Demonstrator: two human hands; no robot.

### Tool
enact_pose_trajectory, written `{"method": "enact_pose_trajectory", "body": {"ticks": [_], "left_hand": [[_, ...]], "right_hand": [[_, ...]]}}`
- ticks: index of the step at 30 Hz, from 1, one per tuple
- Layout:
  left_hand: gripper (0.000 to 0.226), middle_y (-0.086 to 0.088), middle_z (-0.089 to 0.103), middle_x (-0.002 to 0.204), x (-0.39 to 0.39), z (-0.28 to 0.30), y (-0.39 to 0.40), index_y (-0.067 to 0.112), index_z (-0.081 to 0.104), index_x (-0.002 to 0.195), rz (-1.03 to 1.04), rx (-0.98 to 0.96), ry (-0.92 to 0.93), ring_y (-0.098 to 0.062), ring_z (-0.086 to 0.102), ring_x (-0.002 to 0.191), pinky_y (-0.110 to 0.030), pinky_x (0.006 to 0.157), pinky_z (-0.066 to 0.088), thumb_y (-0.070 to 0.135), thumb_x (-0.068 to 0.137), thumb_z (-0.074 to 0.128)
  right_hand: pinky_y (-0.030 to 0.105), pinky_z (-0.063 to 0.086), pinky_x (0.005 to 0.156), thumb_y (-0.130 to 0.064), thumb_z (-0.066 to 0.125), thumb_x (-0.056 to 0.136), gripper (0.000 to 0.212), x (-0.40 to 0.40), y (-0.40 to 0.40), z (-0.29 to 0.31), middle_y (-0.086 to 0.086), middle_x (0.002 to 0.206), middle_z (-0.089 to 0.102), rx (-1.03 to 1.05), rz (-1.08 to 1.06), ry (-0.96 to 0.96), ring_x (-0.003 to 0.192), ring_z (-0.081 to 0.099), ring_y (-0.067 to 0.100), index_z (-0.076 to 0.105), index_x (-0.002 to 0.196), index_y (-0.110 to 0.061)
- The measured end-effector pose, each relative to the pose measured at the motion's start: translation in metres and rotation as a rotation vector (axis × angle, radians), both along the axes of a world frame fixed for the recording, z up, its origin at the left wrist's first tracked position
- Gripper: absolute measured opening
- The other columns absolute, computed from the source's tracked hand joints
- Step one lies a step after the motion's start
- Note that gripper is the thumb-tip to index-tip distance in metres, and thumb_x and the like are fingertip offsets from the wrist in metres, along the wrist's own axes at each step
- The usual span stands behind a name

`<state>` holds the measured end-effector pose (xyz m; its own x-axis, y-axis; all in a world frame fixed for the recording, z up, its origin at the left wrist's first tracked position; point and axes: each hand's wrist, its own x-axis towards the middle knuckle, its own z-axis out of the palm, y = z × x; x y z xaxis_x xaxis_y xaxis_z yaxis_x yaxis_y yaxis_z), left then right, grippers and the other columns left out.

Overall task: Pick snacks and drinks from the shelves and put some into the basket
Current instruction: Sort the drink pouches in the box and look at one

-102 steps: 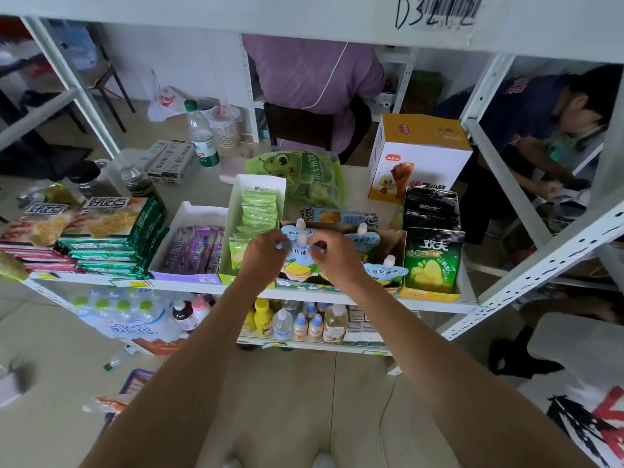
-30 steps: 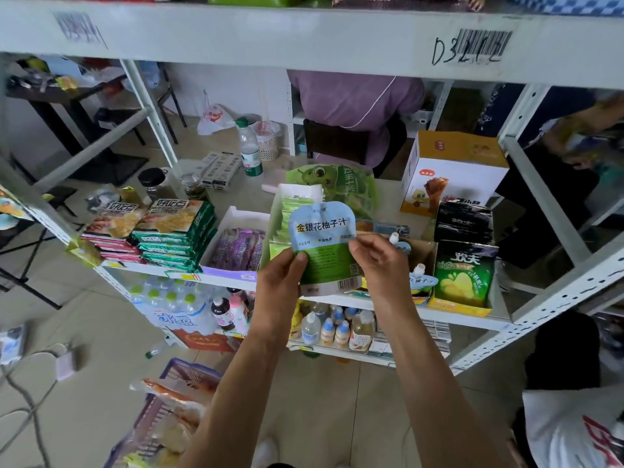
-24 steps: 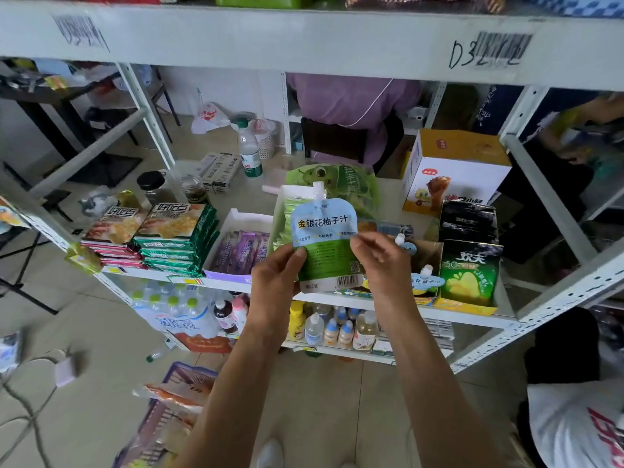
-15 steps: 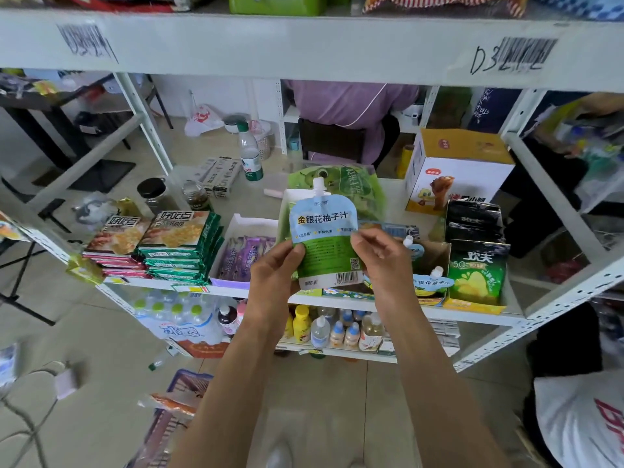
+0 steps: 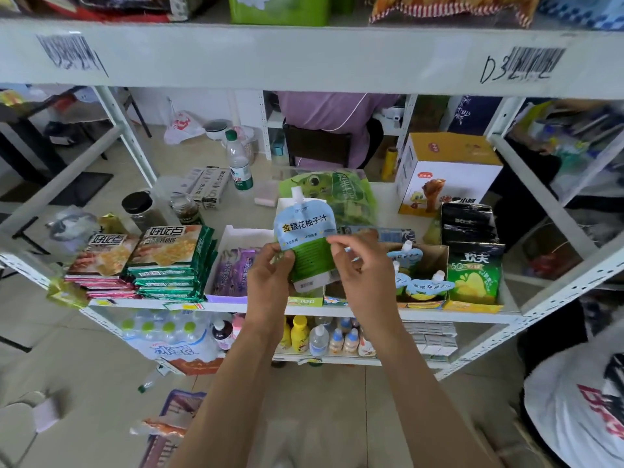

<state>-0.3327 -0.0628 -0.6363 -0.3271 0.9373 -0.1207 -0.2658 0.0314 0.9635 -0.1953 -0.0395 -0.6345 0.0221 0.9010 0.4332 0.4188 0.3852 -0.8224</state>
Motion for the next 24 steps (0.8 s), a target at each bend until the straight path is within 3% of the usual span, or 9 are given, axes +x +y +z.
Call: {"method": "enact_pose_trajectory", "body": {"ticks": [2, 6, 9, 11, 14, 17, 19, 21, 24], "left_hand": [[0.011, 0.007, 0.073, 0.084, 0.003, 0.002, 0.002, 0.013, 0.06, 0.103, -0.02, 0.061, 0.054, -0.014, 0.069, 0.081, -0.033, 0.069, 0.058, 0.008, 0.1, 0.05], [0.022, 0.001, 0.07, 0.118, 0.009, -0.001, 0.003, 0.014, 0.063, 0.118, -0.154, 0.146, 0.188, -0.016, 0.065, 0.111, -0.035, 0.093, 0.055, 0.01, 0.097, 0.059], [0.027, 0.002, 0.067, 0.125, 0.009, -0.007, 0.006, 0.017, 0.068, 0.117, -0.234, 0.127, 0.258, -0.013, 0.062, 0.116, -0.035, 0.1, 0.051, 0.005, 0.095, 0.059], [0.029, -0.001, 0.068, 0.121, 0.009, -0.008, 0.01, 0.015, 0.068, 0.116, -0.258, 0.116, 0.235, -0.019, 0.064, 0.114, -0.034, 0.096, 0.053, 0.0, 0.095, 0.055], [0.024, -0.004, 0.065, 0.117, 0.007, -0.004, 0.022, 0.01, 0.06, 0.118, -0.215, 0.048, 0.146, -0.022, 0.071, 0.095, -0.028, 0.078, 0.058, 0.0, 0.096, 0.055], [0.039, -0.001, 0.06, 0.115, -0.001, -0.002, 0.045, 0.017, 0.049, 0.131, -0.201, -0.037, 0.208, -0.016, 0.067, 0.078, -0.023, 0.06, 0.055, 0.01, 0.095, 0.061], [0.039, -0.001, 0.064, 0.102, -0.003, -0.001, 0.061, 0.018, 0.051, 0.132, -0.275, -0.05, 0.321, -0.013, 0.063, 0.072, -0.022, 0.056, 0.053, 0.012, 0.095, 0.061], [0.024, -0.006, 0.063, 0.084, -0.002, 0.002, 0.073, 0.008, 0.059, 0.119, -0.301, -0.031, 0.41, -0.013, 0.06, 0.065, -0.021, 0.056, 0.055, 0.01, 0.095, 0.062], [0.006, -0.014, 0.061, 0.077, 0.0, 0.0, 0.087, 0.006, 0.06, 0.09, -0.303, 0.006, 0.485, -0.022, 0.062, 0.065, -0.028, 0.064, 0.059, 0.004, 0.092, 0.064]], "right_hand": [[0.015, 0.048, 0.072, -0.031, 0.056, 0.098, 0.023, -0.006, 0.002, -0.002, -0.003, 0.104, 0.063, -0.071, 0.029, -0.038, 0.085, 0.059, 0.0, 0.069, 0.113, -0.019], [0.015, 0.045, 0.075, -0.045, 0.046, 0.1, 0.03, -0.006, 0.009, 0.002, -0.012, 0.095, 0.065, -0.314, 0.146, 0.09, 0.089, 0.061, -0.001, 0.065, 0.11, -0.024], [0.013, 0.044, 0.076, -0.053, 0.049, 0.095, 0.031, 0.0, 0.014, 0.004, -0.016, 0.095, 0.066, -0.405, 0.172, 0.139, 0.091, 0.06, -0.007, 0.061, 0.108, -0.028], [0.015, 0.047, 0.073, -0.042, 0.054, 0.097, 0.026, 0.007, 0.021, 0.001, -0.009, 0.1, 0.066, -0.393, 0.142, 0.112, 0.091, 0.062, -0.001, 0.059, 0.113, -0.023], [0.035, 0.05, 0.076, -0.032, 0.054, 0.098, 0.028, 0.019, 0.033, -0.006, 0.012, 0.105, 0.064, -0.418, 0.093, 0.074, 0.093, 0.061, 0.026, 0.055, 0.118, -0.011], [0.038, 0.054, 0.086, -0.029, 0.056, 0.098, 0.024, 0.028, 0.036, -0.008, 0.011, 0.11, 0.066, -0.454, 0.165, 0.145, 0.099, 0.065, 0.024, 0.055, 0.118, -0.016], [0.038, 0.055, 0.089, -0.026, 0.058, 0.097, 0.024, 0.033, 0.039, -0.006, 0.01, 0.112, 0.067, -0.455, 0.218, 0.137, 0.102, 0.066, 0.021, 0.056, 0.119, -0.016], [0.044, 0.054, 0.09, -0.028, 0.062, 0.095, 0.026, 0.037, 0.047, -0.008, 0.01, 0.112, 0.068, -0.427, 0.216, 0.042, 0.102, 0.065, 0.022, 0.06, 0.118, -0.015], [0.044, 0.054, 0.085, -0.027, 0.071, 0.087, 0.029, 0.048, 0.065, -0.01, 0.008, 0.107, 0.067, -0.374, 0.145, -0.073, 0.097, 0.065, 0.021, 0.065, 0.111, -0.012]]}}
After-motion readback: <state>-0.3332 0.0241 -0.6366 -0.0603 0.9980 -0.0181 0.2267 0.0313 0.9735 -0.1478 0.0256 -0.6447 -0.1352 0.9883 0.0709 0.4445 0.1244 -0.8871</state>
